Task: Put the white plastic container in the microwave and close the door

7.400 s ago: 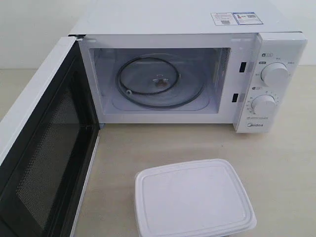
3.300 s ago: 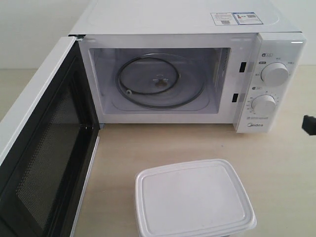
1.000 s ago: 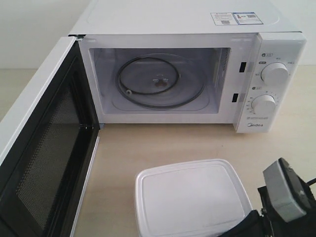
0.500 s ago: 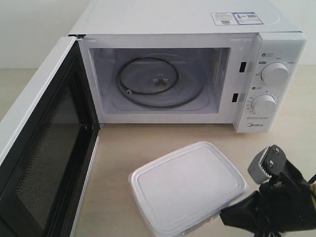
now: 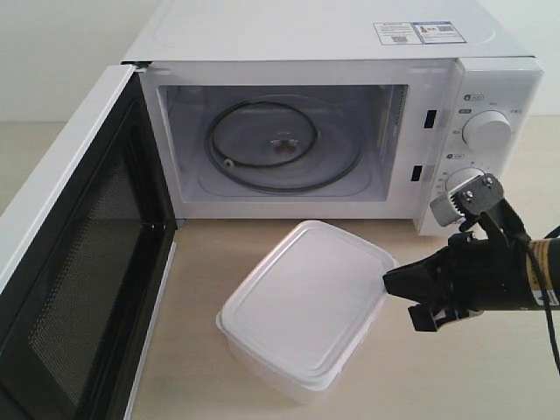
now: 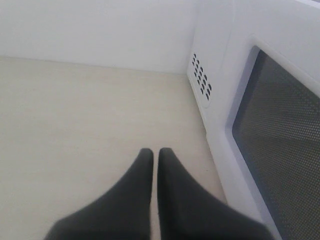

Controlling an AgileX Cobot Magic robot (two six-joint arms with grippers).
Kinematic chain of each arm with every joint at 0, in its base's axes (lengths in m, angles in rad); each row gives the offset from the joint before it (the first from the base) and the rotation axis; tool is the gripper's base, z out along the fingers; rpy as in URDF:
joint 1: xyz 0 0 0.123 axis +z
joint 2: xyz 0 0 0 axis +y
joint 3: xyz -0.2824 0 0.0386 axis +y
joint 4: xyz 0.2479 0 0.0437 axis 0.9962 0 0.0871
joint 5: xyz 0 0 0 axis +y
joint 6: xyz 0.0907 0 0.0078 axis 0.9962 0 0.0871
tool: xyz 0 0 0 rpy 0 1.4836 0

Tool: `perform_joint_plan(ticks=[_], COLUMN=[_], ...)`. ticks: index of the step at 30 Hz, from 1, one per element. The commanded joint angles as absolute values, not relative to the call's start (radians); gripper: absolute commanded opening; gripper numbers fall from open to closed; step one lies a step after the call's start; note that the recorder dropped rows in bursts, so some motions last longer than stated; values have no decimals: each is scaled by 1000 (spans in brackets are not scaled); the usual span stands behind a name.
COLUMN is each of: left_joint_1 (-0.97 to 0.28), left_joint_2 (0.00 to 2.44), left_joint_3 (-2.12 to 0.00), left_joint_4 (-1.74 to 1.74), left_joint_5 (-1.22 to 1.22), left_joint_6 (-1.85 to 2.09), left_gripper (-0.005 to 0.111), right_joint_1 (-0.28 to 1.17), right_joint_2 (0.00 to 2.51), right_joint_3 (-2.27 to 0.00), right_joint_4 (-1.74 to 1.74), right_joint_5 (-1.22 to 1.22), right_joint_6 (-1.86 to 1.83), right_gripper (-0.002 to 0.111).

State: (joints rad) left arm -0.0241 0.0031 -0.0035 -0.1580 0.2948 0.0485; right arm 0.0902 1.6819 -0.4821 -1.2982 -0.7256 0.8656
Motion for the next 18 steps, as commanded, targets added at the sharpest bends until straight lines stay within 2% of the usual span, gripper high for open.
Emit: perform_joint_plan(ticks=[1,4,9,13,18], left_joint_1=[-21,-21,-21,-21,-21], left_joint_2=[0,0,0,0,0], left_joint_3=[0,0,0,0,0], left_joint_4=[-165,-165,-165,-165,-165], left_joint_5=[295,295,295,295,295], left_joint_6=[52,52,52,52,52], left_gripper=[4,4,4,4,4], right_joint_1=[92,92,92,92,92], right_joint_2=[1719,1726,1697,1697,1697], right_joint_3=[-500,-496,-428,-358,-279], right_joint_4=[-1292,-1290,-1025,-951,-883], right_joint_5=[-723,-755,-848,-872,-918], right_joint_6=[868,818,565,489,584], right_gripper=[0,0,0,0,0])
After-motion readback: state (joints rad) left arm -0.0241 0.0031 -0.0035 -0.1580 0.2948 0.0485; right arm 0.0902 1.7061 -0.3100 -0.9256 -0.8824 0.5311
